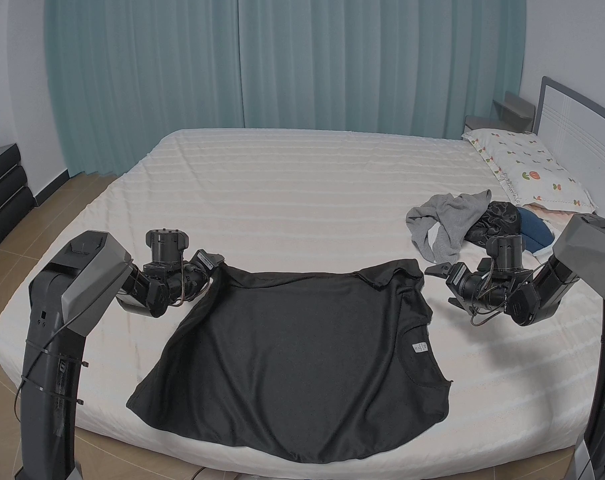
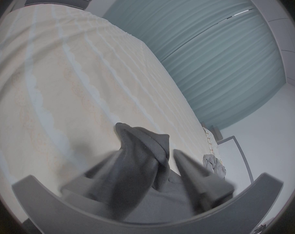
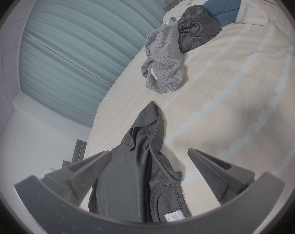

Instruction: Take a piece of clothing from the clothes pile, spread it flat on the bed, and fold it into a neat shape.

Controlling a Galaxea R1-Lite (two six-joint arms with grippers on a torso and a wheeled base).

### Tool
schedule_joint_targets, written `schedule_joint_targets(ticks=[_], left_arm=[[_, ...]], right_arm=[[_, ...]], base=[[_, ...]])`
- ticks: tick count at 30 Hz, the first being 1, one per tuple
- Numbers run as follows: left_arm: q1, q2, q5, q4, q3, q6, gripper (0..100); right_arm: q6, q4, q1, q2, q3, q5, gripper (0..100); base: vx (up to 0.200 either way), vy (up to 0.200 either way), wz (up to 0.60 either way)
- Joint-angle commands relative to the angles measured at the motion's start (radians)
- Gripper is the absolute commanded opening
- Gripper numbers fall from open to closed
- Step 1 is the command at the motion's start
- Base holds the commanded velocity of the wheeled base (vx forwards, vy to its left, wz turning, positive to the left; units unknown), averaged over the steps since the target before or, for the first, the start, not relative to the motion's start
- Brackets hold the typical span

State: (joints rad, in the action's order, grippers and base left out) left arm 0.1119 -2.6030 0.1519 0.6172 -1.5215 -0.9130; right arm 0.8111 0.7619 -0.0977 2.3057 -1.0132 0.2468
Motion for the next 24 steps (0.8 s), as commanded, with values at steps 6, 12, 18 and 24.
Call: schedule_joint_targets(ticks=[6,12,18,24], left_arm=[[-0.031,-0.063,-0.057,-0.002,-0.132,0.069,0],[-0.047,-0.077,-0.109,0.041,-0.212,0.088,0],[-0.054,-0.091,-0.112,0.044,-0.215,0.146,0],[-0.064,-0.098,-0.132,0.044,-0.217,0.152,0]], right_arm=[[0.000,0.000,-0.002,0.007,0.002,0.000,100],[-0.003,0.002,-0.014,0.040,-0.008,-0.003,100],[-0.006,0.004,-0.016,0.069,-0.022,0.000,100],[-0.003,0.002,-0.031,0.104,-0.058,-0.001,100]], base=[[0.000,0.000,0.00],[0.000,0.000,0.00],[0.000,0.000,0.00],[0.000,0.000,0.00]])
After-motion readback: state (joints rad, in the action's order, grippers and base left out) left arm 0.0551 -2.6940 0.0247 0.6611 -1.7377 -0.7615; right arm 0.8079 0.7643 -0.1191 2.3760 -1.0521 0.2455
